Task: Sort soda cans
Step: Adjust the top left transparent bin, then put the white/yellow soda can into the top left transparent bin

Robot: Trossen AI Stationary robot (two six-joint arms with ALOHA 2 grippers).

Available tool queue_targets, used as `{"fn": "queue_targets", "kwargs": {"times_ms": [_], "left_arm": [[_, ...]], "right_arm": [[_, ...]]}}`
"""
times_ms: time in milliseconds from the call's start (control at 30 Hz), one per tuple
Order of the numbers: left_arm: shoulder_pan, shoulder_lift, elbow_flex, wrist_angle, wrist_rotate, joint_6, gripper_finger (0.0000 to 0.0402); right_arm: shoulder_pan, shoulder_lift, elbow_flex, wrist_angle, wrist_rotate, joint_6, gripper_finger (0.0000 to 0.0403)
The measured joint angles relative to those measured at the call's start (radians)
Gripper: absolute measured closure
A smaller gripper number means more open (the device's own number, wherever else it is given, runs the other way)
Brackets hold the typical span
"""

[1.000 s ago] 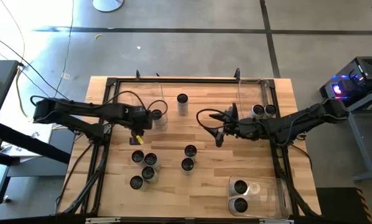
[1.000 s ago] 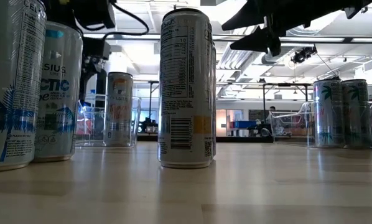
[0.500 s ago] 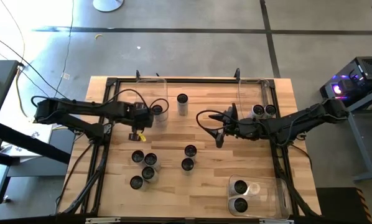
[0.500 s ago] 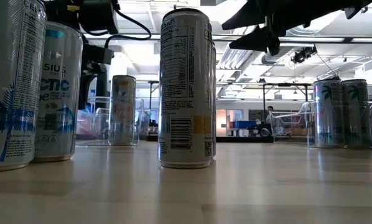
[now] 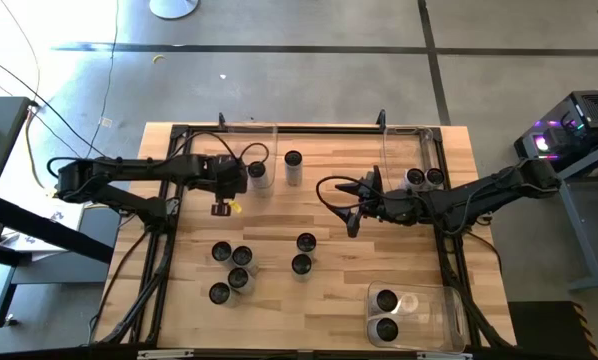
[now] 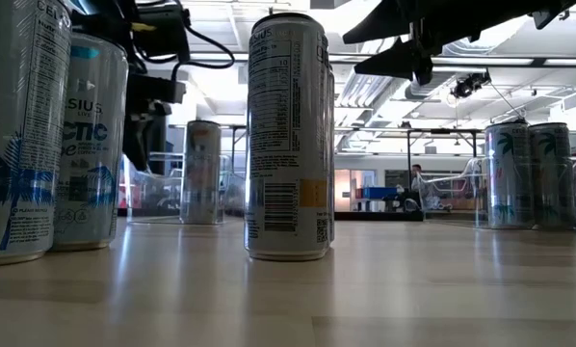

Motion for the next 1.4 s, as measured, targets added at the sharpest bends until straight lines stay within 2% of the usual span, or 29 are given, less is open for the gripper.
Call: {"fn": "queue_targets", "kwargs": {"times_ms": [100,467,767,1067,1233,1400], "left_arm": [[0.027,0.000,0.000,0.017,0.031,-0.022,0.0381],[0.114,0.000,0.000,0.048,0.044,0.009,0.0381],[0.137,0.000,0.000,0.046,0.060,0.006,0.0373],[0.137,-0.049,0.000,0.026,0.077,-0.047,0.0287],[0.137,-0.143,0.000,0.011,0.097,-0.091,0.0241],[0.137,-0.267,0.000,-0.009,0.100,-0.153,0.0216]], "right_arm": [[0.000,0.000,0.000,0.000,0.000,0.000,0.0093],[0.000,0.000,0.000,0.000,-0.005,0.000,0.0093],[0.000,0.000,0.000,0.000,-0.006,-0.002,0.0093],[0.000,0.000,0.000,0.001,-0.006,0.000,0.0093],[0.000,0.000,0.000,0.002,-0.006,0.000,0.0093],[0.000,0.000,0.000,0.002,-0.007,-0.002,0.0093]]}}
